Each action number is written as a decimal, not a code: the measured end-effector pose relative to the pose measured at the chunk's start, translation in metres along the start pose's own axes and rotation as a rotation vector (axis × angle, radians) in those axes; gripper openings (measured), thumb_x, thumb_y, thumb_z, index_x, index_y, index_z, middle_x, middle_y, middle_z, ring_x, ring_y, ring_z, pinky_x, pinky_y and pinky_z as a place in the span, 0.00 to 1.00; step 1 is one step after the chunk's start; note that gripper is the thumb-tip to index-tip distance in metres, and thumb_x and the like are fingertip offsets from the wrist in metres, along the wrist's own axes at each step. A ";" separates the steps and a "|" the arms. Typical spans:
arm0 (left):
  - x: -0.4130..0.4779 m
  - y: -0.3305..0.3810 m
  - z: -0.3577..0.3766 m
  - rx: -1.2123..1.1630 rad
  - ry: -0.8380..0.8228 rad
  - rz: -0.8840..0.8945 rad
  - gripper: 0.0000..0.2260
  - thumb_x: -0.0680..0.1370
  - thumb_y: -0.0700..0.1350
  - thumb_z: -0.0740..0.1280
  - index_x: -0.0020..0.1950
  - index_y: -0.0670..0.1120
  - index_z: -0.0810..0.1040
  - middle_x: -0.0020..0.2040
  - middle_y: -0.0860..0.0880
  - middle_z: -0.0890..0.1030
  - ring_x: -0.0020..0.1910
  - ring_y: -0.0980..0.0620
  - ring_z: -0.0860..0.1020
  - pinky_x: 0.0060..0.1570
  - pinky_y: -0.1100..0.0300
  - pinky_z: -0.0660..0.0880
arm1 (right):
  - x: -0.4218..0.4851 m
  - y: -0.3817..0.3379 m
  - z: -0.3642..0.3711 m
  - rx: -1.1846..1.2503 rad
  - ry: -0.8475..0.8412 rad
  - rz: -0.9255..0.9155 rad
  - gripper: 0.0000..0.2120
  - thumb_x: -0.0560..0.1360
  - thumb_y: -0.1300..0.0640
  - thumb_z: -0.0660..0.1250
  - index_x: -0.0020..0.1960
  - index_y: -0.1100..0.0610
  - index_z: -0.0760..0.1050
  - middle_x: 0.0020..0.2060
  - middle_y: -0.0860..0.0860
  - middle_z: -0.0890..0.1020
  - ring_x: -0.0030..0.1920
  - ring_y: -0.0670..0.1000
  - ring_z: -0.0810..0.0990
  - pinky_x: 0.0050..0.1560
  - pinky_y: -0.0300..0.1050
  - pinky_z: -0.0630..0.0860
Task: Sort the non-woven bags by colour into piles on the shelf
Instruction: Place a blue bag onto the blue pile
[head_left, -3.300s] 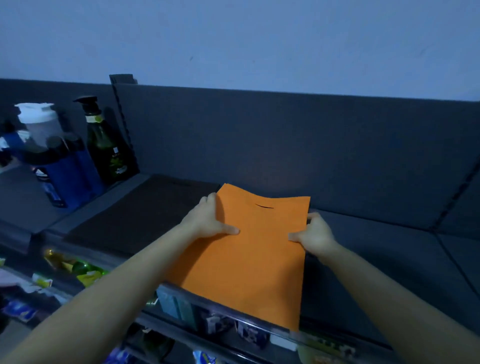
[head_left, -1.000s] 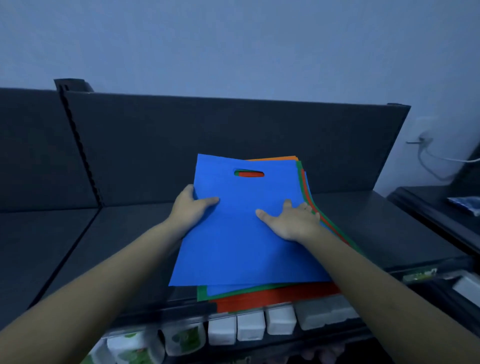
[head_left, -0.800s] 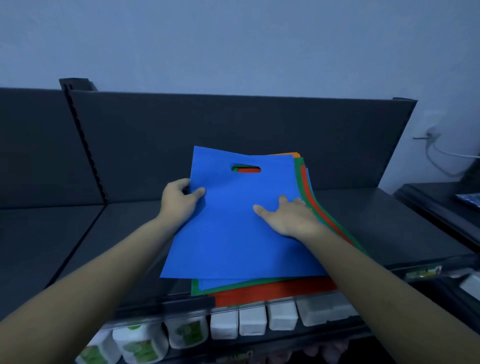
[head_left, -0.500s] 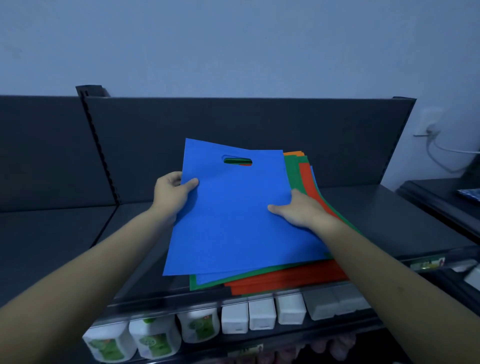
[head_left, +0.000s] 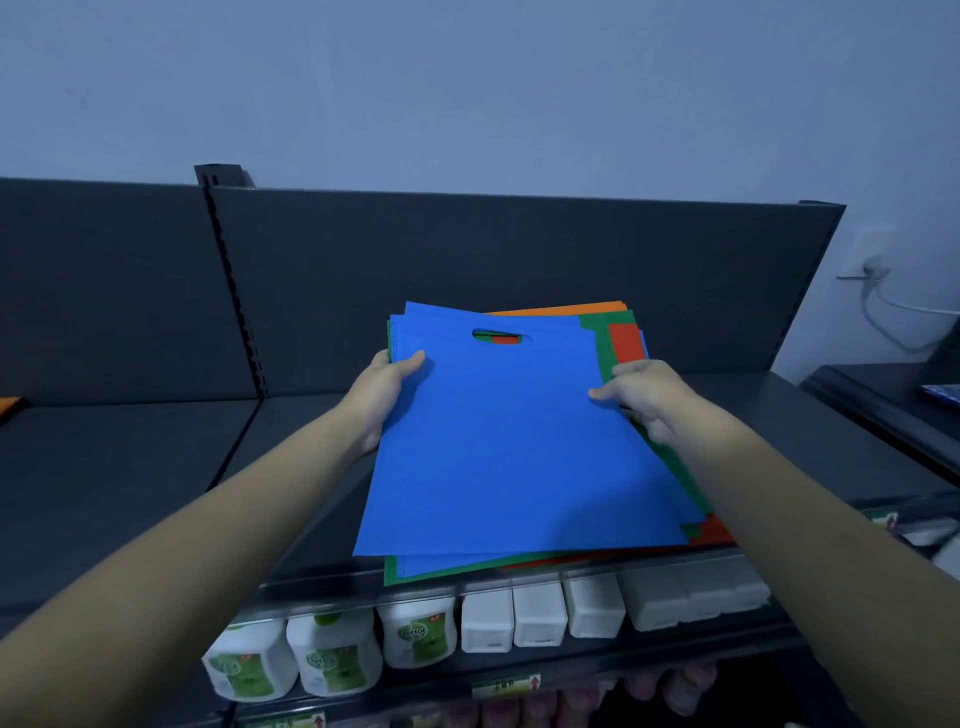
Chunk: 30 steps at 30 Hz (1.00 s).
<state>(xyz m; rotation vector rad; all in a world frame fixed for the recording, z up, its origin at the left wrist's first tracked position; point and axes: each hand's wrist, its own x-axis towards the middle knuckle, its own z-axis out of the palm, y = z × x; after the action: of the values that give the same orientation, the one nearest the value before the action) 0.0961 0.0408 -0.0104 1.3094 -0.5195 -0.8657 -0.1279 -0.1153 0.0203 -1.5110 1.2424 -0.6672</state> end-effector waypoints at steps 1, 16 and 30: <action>-0.002 0.001 0.003 -0.035 0.039 0.003 0.11 0.81 0.48 0.63 0.62 0.47 0.73 0.54 0.47 0.82 0.47 0.46 0.83 0.39 0.52 0.79 | 0.002 0.000 -0.001 0.024 0.017 0.008 0.29 0.70 0.69 0.73 0.69 0.63 0.69 0.62 0.61 0.76 0.61 0.60 0.76 0.59 0.54 0.75; 0.019 0.000 0.005 -0.262 0.311 -0.052 0.12 0.72 0.40 0.75 0.54 0.43 0.82 0.49 0.44 0.85 0.45 0.44 0.84 0.46 0.47 0.81 | 0.004 0.005 -0.002 -0.023 0.088 -0.051 0.18 0.72 0.70 0.70 0.61 0.63 0.74 0.55 0.58 0.80 0.52 0.60 0.80 0.54 0.55 0.79; 0.034 -0.002 0.008 -0.208 0.425 0.021 0.08 0.73 0.39 0.74 0.49 0.44 0.78 0.52 0.46 0.83 0.52 0.45 0.82 0.56 0.47 0.78 | 0.007 0.003 -0.022 0.095 0.010 -0.113 0.10 0.71 0.75 0.68 0.46 0.62 0.77 0.47 0.58 0.83 0.41 0.55 0.82 0.37 0.47 0.78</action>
<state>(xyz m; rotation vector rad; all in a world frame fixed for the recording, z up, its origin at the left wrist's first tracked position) 0.1099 0.0095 -0.0154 1.2475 -0.1053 -0.5821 -0.1466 -0.1294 0.0233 -1.5088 1.1230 -0.7983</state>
